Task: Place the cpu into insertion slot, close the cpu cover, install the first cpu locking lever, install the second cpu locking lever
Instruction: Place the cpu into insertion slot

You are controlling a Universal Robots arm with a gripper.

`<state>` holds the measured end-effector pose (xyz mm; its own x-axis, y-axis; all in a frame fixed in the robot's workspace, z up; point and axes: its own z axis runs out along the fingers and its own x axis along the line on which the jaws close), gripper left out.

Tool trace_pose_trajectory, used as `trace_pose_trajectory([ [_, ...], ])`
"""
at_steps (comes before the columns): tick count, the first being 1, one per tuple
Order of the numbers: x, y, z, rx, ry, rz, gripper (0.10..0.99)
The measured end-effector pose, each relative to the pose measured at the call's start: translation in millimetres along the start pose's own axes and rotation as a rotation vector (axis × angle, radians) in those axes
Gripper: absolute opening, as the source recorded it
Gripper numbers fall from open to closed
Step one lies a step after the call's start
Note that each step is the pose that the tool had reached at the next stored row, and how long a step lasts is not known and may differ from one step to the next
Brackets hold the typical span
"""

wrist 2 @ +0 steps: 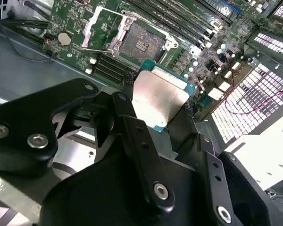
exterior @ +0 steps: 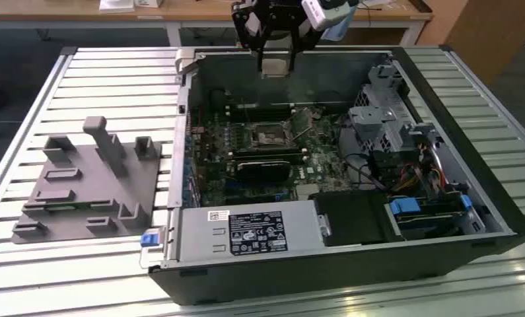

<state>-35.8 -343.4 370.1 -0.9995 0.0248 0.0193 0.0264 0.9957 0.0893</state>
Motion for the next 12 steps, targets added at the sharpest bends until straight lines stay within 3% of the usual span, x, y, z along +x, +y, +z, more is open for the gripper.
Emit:
trace_pose_trajectory([
  [6, 0.0, 0.0, 0.0, 0.000, -0.0003, 0.004, 0.537],
  [12, 0.0, 0.1, 0.1, -0.001, -0.0037, 0.041, 0.537],
])
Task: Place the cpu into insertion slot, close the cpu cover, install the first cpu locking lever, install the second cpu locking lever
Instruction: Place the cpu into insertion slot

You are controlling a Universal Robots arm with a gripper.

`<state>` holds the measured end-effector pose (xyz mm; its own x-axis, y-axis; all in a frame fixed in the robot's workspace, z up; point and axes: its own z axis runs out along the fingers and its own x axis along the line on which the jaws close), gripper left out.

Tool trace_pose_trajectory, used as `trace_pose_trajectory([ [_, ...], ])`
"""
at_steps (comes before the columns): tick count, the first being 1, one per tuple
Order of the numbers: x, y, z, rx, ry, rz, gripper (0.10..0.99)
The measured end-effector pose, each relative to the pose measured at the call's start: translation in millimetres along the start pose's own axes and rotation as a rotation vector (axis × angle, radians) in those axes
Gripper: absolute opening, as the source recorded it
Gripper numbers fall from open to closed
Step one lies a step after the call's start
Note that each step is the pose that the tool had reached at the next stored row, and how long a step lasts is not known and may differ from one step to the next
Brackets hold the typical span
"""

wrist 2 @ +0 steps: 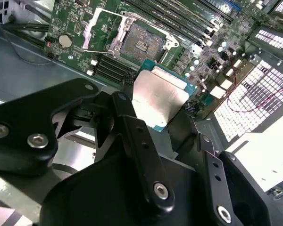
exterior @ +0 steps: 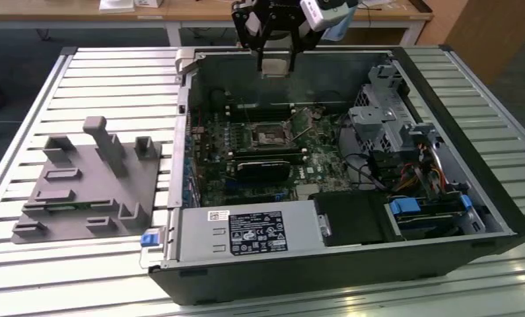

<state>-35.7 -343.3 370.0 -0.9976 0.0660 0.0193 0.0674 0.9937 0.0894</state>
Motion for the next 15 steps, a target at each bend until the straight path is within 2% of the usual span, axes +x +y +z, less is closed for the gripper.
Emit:
trace_pose_trajectory([
  [6, 0.0, 0.0, 0.0, -0.001, -0.0044, 0.050, 0.537],
  [15, 0.1, 0.0, 0.0, -0.001, -0.0072, 0.082, 0.537],
])
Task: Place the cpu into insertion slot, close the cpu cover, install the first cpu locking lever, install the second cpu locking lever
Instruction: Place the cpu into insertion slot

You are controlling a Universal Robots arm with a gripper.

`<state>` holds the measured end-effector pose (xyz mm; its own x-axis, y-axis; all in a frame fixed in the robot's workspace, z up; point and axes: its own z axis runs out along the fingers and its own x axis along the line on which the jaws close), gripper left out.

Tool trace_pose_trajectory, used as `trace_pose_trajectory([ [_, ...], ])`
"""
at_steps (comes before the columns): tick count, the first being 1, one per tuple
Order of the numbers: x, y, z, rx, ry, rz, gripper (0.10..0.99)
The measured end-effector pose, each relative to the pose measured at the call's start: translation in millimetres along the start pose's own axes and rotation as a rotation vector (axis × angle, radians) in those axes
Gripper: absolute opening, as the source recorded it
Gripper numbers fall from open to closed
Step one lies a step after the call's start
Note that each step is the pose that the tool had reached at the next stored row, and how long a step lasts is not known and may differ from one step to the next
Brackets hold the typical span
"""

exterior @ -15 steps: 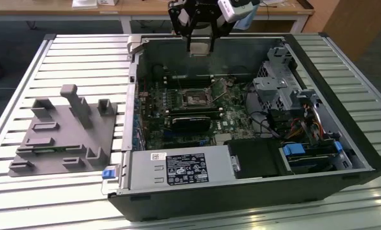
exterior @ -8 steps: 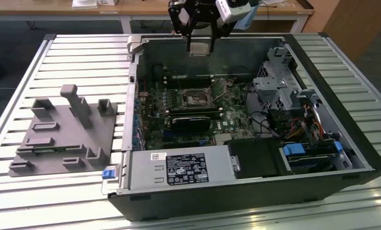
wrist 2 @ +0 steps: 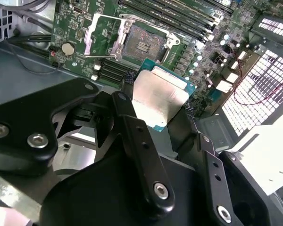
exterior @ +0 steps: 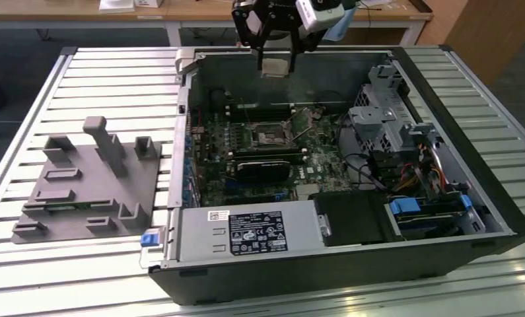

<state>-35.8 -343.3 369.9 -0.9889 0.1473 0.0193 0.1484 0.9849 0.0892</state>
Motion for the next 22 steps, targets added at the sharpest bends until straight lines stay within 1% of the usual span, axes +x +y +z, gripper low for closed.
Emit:
trace_pose_trajectory([
  [22, 0.0, 0.0, 0.1, -0.002, -0.0078, 0.088, 0.537],
])
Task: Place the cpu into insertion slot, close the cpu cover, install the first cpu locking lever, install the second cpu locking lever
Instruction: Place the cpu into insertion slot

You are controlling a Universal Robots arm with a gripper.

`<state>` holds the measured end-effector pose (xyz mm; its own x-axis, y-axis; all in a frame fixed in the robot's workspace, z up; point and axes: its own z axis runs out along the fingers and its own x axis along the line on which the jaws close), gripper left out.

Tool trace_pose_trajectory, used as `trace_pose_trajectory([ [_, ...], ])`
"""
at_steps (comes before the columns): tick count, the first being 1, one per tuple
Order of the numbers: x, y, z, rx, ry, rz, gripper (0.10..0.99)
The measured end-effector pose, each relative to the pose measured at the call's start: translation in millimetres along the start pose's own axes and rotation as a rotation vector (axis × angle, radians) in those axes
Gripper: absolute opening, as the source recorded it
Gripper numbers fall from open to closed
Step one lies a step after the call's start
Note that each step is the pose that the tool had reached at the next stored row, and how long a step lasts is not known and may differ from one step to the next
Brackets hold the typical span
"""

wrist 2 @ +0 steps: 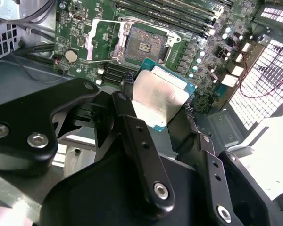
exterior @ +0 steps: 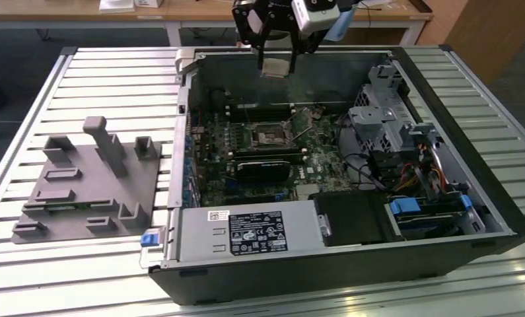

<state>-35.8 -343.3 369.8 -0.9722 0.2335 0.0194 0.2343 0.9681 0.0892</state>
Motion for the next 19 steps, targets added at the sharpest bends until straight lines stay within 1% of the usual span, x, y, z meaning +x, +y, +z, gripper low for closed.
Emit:
trace_pose_trajectory([
  [19, 0.0, 0.0, 0.0, -0.002, -0.0071, 0.079, 0.537],
])
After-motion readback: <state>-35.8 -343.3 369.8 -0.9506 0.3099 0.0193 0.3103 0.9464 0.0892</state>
